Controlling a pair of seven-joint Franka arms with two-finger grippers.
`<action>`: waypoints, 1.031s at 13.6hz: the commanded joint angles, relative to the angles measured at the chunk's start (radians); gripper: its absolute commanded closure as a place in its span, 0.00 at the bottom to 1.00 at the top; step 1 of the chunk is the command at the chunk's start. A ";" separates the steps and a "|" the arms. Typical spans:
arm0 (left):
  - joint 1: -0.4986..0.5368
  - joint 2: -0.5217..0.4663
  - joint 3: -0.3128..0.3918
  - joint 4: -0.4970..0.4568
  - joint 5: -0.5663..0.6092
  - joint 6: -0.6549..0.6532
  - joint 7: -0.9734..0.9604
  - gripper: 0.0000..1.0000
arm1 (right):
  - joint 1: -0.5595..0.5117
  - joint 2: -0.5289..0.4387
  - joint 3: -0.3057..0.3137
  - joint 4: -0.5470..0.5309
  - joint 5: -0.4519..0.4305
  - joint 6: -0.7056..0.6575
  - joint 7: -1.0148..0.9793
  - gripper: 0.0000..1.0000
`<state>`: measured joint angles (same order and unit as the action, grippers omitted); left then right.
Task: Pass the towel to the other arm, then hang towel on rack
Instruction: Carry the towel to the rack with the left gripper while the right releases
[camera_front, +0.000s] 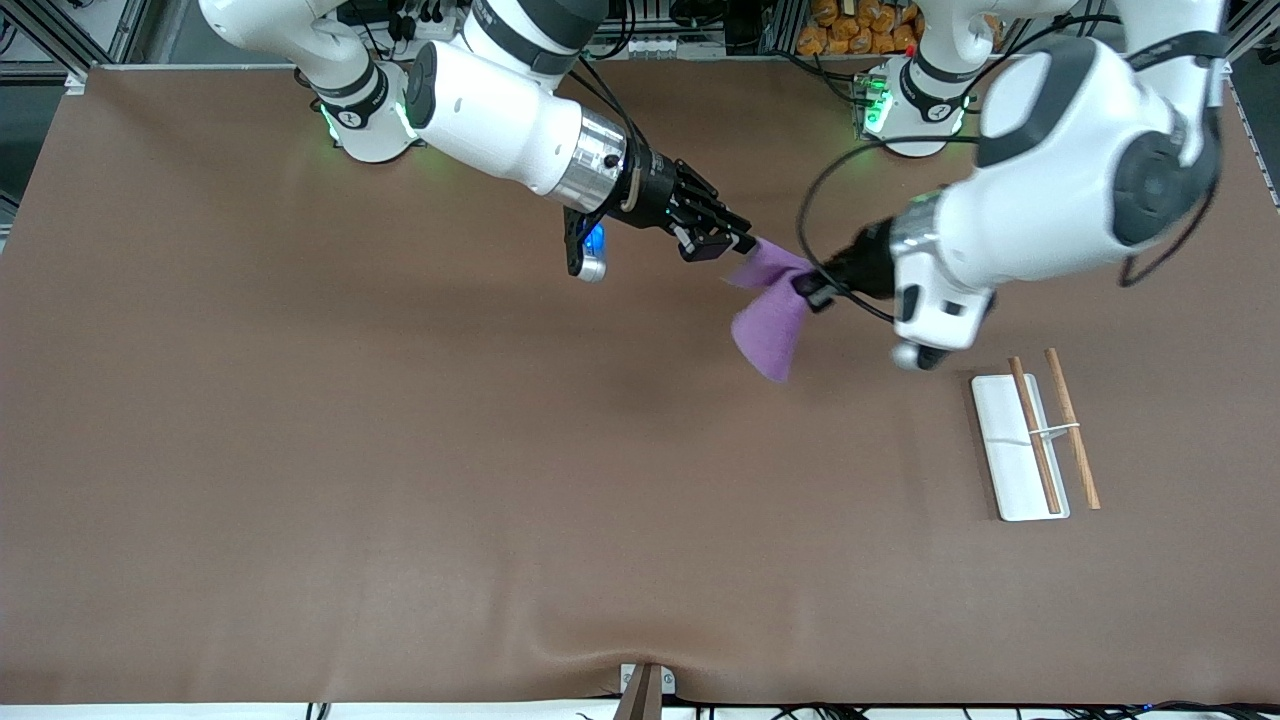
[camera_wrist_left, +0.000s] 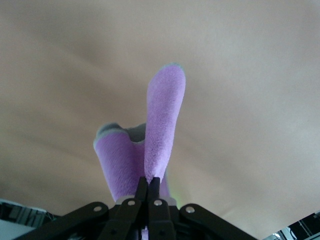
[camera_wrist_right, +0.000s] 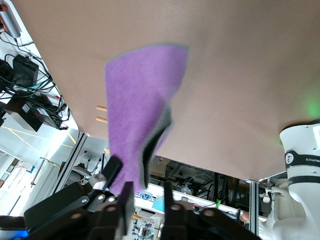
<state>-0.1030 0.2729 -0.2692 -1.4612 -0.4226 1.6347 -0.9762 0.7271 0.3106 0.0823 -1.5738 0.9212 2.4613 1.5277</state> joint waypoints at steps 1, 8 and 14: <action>0.089 0.015 -0.004 0.004 0.036 -0.039 0.130 1.00 | 0.005 0.016 -0.007 0.031 -0.010 -0.008 0.029 0.00; 0.382 0.143 -0.005 0.005 0.062 -0.053 0.416 1.00 | -0.141 -0.034 -0.015 0.031 -0.105 -0.325 0.026 0.00; 0.531 0.272 -0.004 0.013 0.061 -0.041 0.643 1.00 | -0.308 -0.128 -0.015 0.058 -0.319 -0.678 -0.105 0.00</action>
<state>0.4291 0.5314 -0.2582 -1.4731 -0.3642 1.5999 -0.3449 0.4603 0.2200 0.0525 -1.5212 0.6707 1.8646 1.4806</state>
